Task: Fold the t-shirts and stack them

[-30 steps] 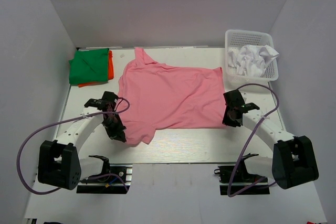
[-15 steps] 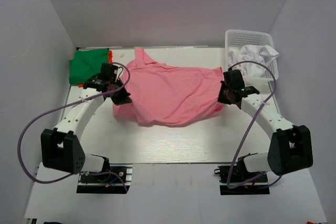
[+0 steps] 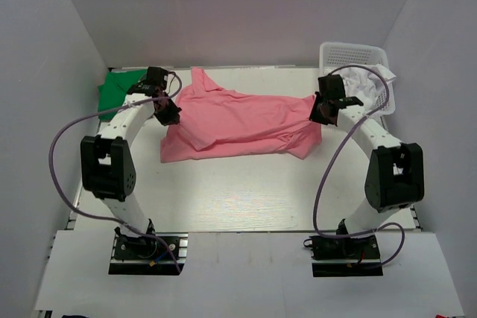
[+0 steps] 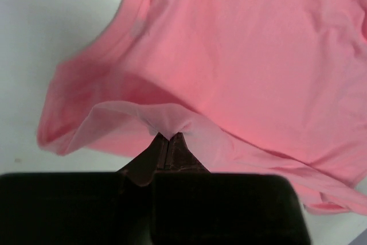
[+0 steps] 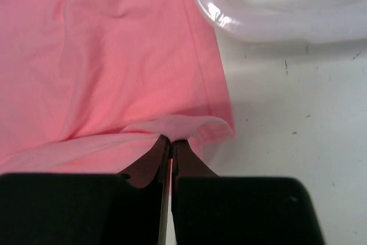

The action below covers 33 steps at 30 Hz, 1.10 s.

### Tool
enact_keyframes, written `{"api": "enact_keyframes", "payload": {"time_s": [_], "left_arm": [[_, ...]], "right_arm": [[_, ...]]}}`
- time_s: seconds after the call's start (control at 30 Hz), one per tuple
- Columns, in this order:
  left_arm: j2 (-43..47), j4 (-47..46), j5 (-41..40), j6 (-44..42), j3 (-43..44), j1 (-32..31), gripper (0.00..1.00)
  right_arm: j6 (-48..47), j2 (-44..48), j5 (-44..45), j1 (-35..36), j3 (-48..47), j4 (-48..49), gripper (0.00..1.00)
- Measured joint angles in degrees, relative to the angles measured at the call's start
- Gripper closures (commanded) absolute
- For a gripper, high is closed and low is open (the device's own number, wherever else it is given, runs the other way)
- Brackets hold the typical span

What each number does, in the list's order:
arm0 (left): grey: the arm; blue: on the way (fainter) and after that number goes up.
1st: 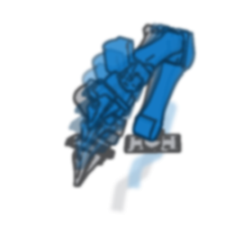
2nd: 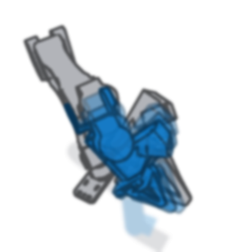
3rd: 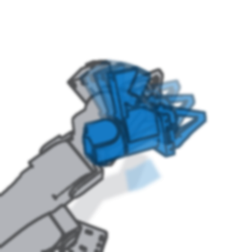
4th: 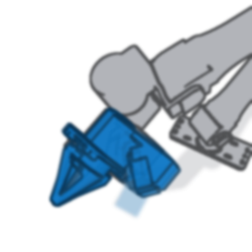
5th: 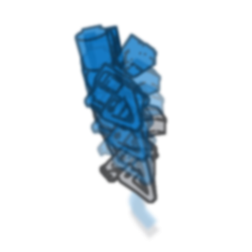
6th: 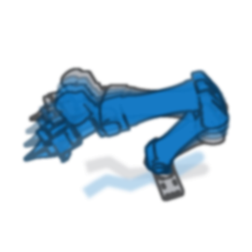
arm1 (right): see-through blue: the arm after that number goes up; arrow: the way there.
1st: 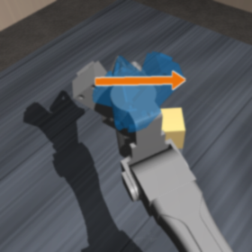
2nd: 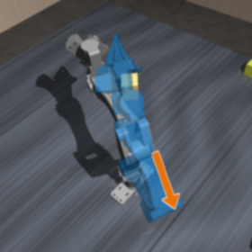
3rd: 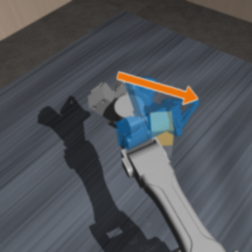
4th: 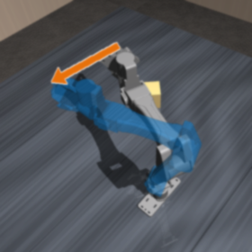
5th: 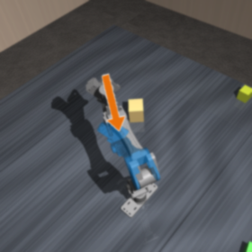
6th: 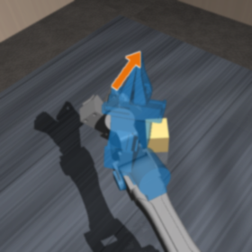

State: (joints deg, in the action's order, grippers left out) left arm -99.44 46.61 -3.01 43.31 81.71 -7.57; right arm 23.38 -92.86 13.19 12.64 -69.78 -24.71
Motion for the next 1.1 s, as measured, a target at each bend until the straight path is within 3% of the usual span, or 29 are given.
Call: {"api": "enact_keyframes", "payload": {"time_s": [0.27, 0.33, 0.4, 0.43, 0.47, 0.53, 0.63, 0.8, 1.1], "left_arm": [[-13.7, -1.6, -0.5, -0.9, 12.4, 2.6, 1.0], [-16.9, -2.5, 0.2, -1.8, 15.6, 3.4, 0.92], [-20.6, -3.3, 1.8, -3.1, 19.2, 4.0, 0.57], [-22.7, -3.5, 3.0, -3.8, 21.4, 4.3, 0.41], [-25.0, -3.6, 4.1, -4.0, 23.7, 4.6, 0.19], [-28.7, -4.2, 6.6, -4.4, 27.4, 4.9, 0.01], [-31.3, -4.6, 9.5, -5.7, 29.7, 5.3, 0.01], [-27.3, -6.8, 11.5, -6.4, 24.3, 5.3, 0.01], [-9.3, -11.2, 10.5, -7.3, 2.0, 4.4, 0.01]], "right_arm": [[-1.0, -10.8, 0.6, -1.4, -8.0, 0.5, 1.0], [-1.9, -12.8, 0.8, -1.4, -9.4, 1.2, 1.0], [-3.0, -14.1, 0.7, -1.4, -10.3, 2.1, 0.89], [-3.4, -14.6, 0.6, -1.4, -10.8, 2.2, 0.73], [-4.0, -15.4, 0.6, -1.4, -12.0, 2.0, 0.66], [-5.2, -17.0, 0.3, -1.4, -14.7, 1.9, 0.46], [-6.8, -17.6, -1.7, -1.4, -16.7, 1.9, 0.34], [-7.8, -13.0, -6.2, -1.3, -9.8, 3.5, 0.34], [-7.0, -2.6, -10.2, -1.2, 7.6, 3.9, 0.43]]}}
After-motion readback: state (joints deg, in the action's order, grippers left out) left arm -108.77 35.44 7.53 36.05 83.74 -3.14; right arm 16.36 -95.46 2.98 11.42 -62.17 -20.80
